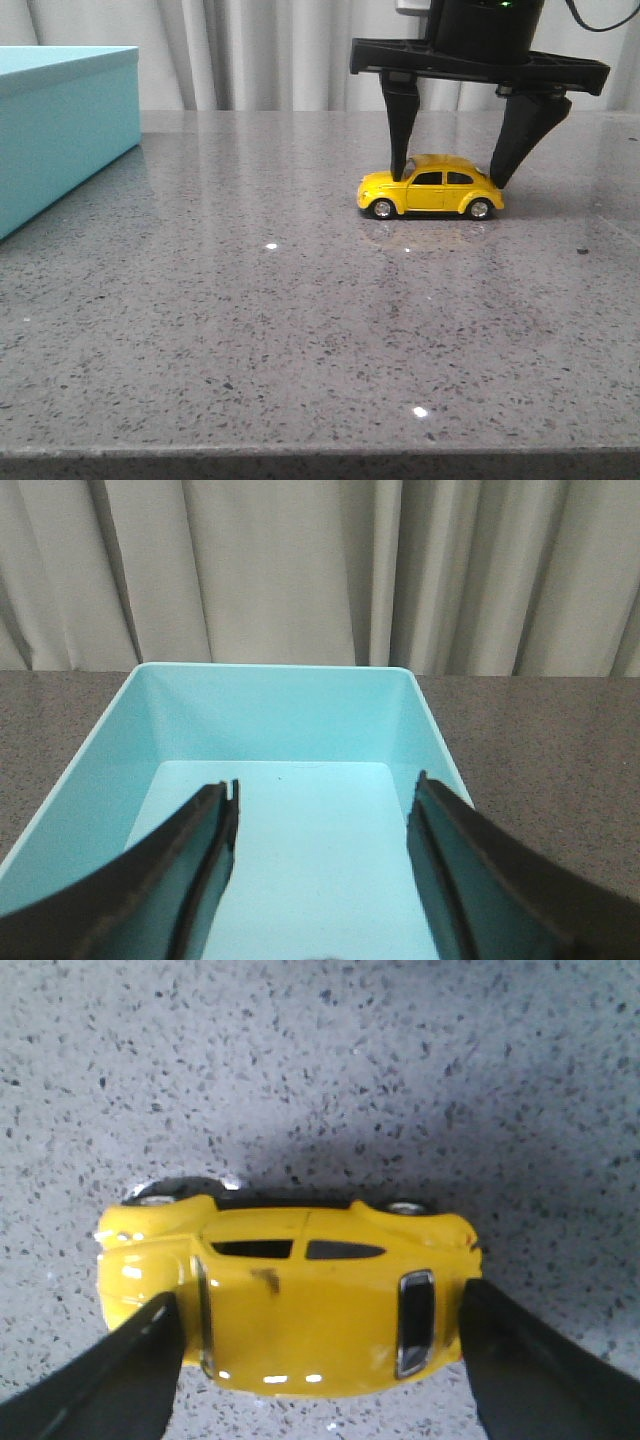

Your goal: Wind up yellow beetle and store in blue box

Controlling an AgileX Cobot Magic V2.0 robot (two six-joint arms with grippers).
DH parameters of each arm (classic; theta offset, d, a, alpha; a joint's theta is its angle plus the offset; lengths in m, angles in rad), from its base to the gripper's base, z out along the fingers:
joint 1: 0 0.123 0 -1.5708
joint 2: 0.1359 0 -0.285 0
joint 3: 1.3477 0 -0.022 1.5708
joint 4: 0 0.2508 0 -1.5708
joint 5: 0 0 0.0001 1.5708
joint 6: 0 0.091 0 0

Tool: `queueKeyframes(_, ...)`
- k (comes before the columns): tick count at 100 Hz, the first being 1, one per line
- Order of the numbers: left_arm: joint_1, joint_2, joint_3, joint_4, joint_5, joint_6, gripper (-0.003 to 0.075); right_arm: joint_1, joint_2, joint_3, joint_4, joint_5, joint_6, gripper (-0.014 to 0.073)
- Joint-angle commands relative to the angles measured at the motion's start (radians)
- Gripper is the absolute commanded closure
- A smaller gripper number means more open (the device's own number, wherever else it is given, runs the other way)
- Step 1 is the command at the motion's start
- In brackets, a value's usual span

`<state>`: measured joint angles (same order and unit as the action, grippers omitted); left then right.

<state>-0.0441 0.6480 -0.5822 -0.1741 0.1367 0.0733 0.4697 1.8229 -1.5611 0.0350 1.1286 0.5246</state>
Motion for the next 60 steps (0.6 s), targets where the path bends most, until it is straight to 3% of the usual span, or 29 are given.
queueKeyframes(1, 0.001, 0.004, -0.037, -0.011, -0.075, 0.0, 0.0352, 0.0, -0.027, -0.025, -0.013, 0.0, -0.001, 0.0025)
queueKeyframes(60, 0.001, 0.004, -0.037, -0.011, -0.075, 0.0, 0.0352, -0.043, -0.035, -0.025, -0.173, 0.138, -0.001, 0.0025)
